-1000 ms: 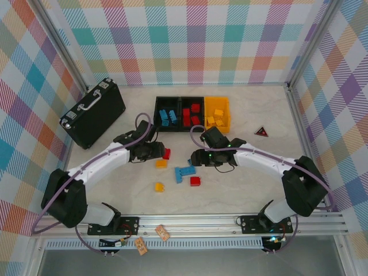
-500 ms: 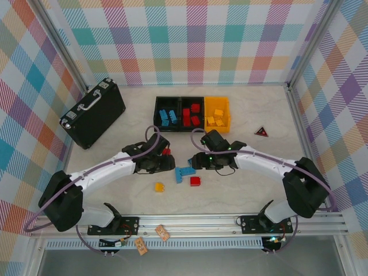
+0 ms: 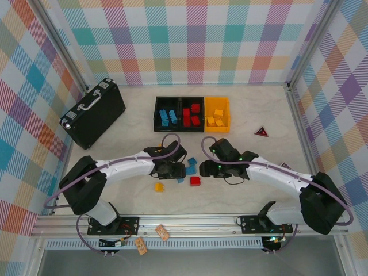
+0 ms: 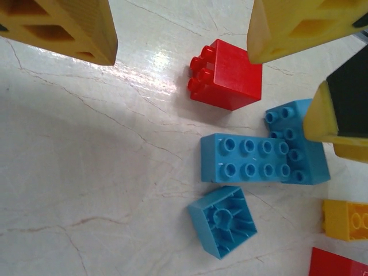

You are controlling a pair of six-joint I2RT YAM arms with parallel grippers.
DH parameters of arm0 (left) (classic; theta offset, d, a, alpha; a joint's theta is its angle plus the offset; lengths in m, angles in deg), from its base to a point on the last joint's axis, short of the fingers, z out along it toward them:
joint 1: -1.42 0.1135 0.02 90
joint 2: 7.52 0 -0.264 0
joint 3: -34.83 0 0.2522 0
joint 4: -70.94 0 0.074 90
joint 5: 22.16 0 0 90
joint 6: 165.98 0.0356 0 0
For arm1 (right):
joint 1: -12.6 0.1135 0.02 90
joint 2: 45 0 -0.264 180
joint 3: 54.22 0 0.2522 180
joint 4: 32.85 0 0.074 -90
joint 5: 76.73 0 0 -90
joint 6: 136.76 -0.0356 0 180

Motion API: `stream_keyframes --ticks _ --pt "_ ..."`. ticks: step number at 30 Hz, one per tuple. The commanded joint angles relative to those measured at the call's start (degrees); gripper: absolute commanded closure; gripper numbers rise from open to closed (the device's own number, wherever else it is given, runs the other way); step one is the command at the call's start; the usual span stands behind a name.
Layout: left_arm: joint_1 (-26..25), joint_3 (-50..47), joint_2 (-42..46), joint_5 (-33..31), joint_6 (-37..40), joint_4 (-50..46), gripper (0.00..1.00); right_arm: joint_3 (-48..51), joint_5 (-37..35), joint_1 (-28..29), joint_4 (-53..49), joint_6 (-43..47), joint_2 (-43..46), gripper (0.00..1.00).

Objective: Sort the legos into containers by color
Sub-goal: Pick up the lego from the middle-left of the table.

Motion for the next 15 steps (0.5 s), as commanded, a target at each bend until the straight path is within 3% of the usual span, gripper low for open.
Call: stream_keyframes --ticks 1,8,15 --pt "-0.84 1.80 -2.38 -1.18 0.38 -2.43 0.40 0.62 -0.32 0.27 0.86 -1.36 0.35 0.38" --pt "-1.12 2.80 -4.46 -1.43 0.69 -3.12 0.44 0.32 -0.67 0.26 0.99 -1.33 -0.04 0.38" --pt "-1.11 2.58 -3.88 -2.19 0.80 -4.20 0.65 0.49 -0.43 0.27 1.31 -1.48 -0.17 0.38"
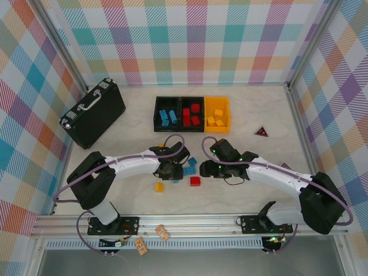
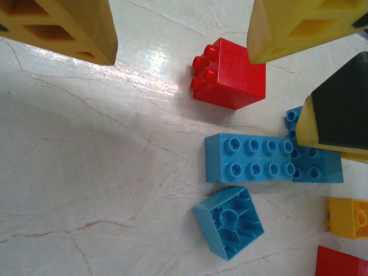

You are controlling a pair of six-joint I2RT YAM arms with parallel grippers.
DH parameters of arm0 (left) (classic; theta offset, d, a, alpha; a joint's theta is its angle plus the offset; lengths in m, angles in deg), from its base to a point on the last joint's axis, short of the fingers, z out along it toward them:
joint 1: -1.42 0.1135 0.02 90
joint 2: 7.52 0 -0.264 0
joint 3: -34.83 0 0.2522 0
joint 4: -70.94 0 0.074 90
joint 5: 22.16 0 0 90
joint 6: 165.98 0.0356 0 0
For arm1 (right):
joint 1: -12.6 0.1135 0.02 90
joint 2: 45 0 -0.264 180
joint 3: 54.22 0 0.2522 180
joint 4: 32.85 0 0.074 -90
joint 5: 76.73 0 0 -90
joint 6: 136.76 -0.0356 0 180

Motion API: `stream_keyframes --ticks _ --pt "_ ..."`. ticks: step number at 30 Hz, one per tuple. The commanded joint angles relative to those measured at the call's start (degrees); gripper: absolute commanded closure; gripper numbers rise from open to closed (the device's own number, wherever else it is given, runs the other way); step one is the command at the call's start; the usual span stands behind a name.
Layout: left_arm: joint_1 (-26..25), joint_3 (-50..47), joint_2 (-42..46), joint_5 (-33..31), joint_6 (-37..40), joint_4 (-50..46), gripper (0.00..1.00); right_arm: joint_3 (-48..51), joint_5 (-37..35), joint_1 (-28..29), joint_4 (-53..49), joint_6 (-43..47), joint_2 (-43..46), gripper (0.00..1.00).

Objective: Sort the legos into containers by color
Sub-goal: Pick up the lego from the middle-left of the table, then place the lego in the container.

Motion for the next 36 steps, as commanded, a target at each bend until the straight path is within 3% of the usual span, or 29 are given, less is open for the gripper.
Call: stream_keyframes --ticks 1,7,12,25,36 --pt "-0.67 0.99 0.36 -1.17 0.72 -2.80 0.70 0.21 -0.02 0.27 1.02 -0.56 -0.16 0.38" --pt "-0.58 0.69 2.43 -3.16 0.86 -3.41 0.86 -0.16 2.77 0.26 2.90 -0.16 -0.36 0.38" --pt "-0.28 1.58 4.17 -5.70 1.80 -5.38 0.92 0.20 6.60 0.27 5.89 0.25 0.47 0.38" --pt "7.67 8.46 8.73 -10.52 9.75 -10.45 0.92 -3.02 7.96 0.18 8.15 0.17 0.93 0.38" --pt "17.17 22.08 1.05 -9.26 18.73 -11.08 0.92 -12.30 7.52 -2.77 7.31 1.29 -4.22 0.38"
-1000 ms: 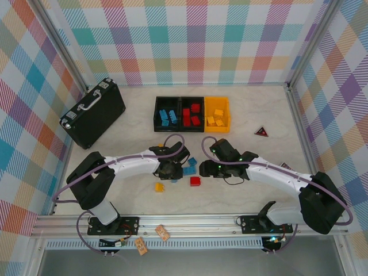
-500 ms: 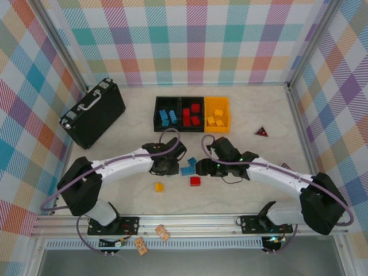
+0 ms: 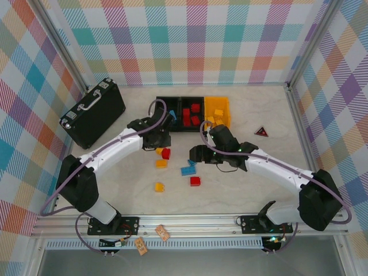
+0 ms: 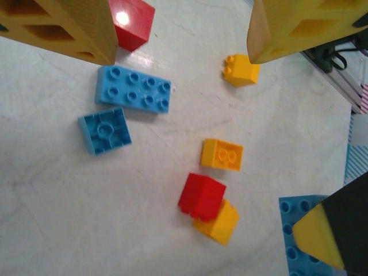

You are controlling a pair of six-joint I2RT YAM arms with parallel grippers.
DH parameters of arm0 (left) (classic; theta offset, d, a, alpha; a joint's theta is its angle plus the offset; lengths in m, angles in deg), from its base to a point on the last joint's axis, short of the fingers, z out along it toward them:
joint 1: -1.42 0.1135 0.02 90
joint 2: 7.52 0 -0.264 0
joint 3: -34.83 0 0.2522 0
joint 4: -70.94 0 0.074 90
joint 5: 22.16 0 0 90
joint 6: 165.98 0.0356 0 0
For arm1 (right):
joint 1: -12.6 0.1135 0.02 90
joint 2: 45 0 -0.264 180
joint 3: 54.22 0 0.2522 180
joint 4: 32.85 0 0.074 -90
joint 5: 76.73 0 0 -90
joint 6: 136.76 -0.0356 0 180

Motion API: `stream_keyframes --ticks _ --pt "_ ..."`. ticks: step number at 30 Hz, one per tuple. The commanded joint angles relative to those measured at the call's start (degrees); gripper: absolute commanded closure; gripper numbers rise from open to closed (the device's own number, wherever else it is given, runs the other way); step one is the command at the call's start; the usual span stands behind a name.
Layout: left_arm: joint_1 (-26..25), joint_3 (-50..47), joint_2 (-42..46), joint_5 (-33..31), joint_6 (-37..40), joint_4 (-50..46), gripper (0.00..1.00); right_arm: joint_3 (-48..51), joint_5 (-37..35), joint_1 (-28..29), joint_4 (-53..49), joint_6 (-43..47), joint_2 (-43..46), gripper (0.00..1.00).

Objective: Sort the legos into containers by color
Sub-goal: Place the lego in the container.

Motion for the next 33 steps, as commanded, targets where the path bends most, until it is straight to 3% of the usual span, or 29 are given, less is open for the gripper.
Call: stream_keyframes --ticks 1,9,19,25,28,30,33 --pt "2.52 5.04 -3.86 0.06 4.53 -0.70 0.92 -3.05 0.97 -0.61 0.37 1.30 -1.80 0.38" --pt "6.97 22.15 -18.42 -0.15 8.67 -0.75 0.92 -3.93 -0.96 -0.78 -1.75 0.71 -2.28 0.38" --pt "10.11 48.17 -39.51 0.39 7.90 -7.28 0.92 -1.21 -1.92 -0.77 -1.87 -0.94 -1.03 0.38" --pt "11.58 59.08 -47.27 0.10 7.24 -10.24 0.90 -0.94 -2.96 -0.73 -3.30 -0.71 0.44 0.38" --pt "11.93 63.42 -50.02 -0.26 7.40 -11.83 0.84 -0.59 -3.16 -0.78 -3.23 -0.89 0.64 0.38" --pt "12.02 64.64 -50.97 -0.73 7.42 -12.42 0.72 -0.35 -3.12 -0.78 -2.95 -1.23 0.40 0.38" --pt "12.10 64.43 -50.53 -0.45 7.07 -12.82 0.65 -0.37 -2.81 -0.78 -2.56 -1.39 0.07 0.38"
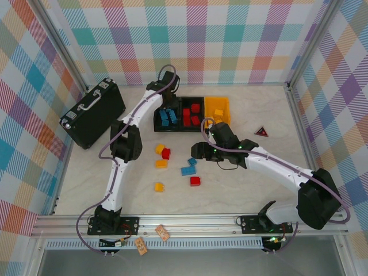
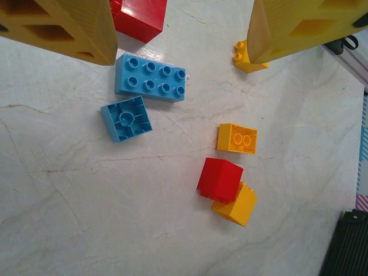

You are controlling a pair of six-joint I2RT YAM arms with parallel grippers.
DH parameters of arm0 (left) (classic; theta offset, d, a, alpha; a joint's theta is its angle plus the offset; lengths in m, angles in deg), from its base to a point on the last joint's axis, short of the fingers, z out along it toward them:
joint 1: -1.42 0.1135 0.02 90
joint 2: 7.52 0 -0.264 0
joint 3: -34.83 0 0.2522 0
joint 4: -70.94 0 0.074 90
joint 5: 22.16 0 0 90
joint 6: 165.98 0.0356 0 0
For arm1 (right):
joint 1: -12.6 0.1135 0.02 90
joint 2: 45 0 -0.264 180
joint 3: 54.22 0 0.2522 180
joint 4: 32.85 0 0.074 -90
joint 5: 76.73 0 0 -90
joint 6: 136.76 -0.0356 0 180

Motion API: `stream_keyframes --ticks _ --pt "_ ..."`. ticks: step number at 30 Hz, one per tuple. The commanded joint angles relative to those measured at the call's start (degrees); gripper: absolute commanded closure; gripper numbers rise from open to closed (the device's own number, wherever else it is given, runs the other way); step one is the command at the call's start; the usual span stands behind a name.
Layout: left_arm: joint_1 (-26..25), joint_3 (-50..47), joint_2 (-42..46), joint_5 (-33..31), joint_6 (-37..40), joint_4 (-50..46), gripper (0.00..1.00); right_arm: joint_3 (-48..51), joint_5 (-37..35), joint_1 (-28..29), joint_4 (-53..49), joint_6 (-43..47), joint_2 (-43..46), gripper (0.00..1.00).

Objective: Sort the legos into containers by color
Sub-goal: Place the lego in the container, then pick up the lego from the bottom-center of the table.

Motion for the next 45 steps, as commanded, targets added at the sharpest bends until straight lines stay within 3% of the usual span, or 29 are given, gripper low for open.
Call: stream_keyframes --ticks 1,9,20,32,38,45 --pt "0.24 1.68 0.29 0.06 -0.41 -2.94 0.64 0.86 -0.17 -0.17 -0.15 -0.89 0.62 0.38" --pt "-1.34 -7.71 11.06 3.02 -0.32 0.59 0.63 0.52 -0.12 -0.17 0.12 -0.39 0.03 0.38" --pt "-4.98 -37.28 35.30 7.68 -0.10 9.34 0.56 1.30 -1.92 -0.17 -2.57 1.41 2.07 0.38" --pt "-7.14 -61.98 51.04 10.27 -2.59 12.05 0.53 4.51 -2.53 -0.17 -4.40 2.10 4.62 0.37" --pt "-8.04 -73.85 57.97 12.40 -7.20 16.61 0.53 3.64 -3.71 0.32 -6.86 2.48 1.38 0.37" --pt "-8.31 -85.69 67.81 14.92 -11.18 19.03 0.52 1.42 -4.56 5.68 -10.25 0.88 -5.94 0.34"
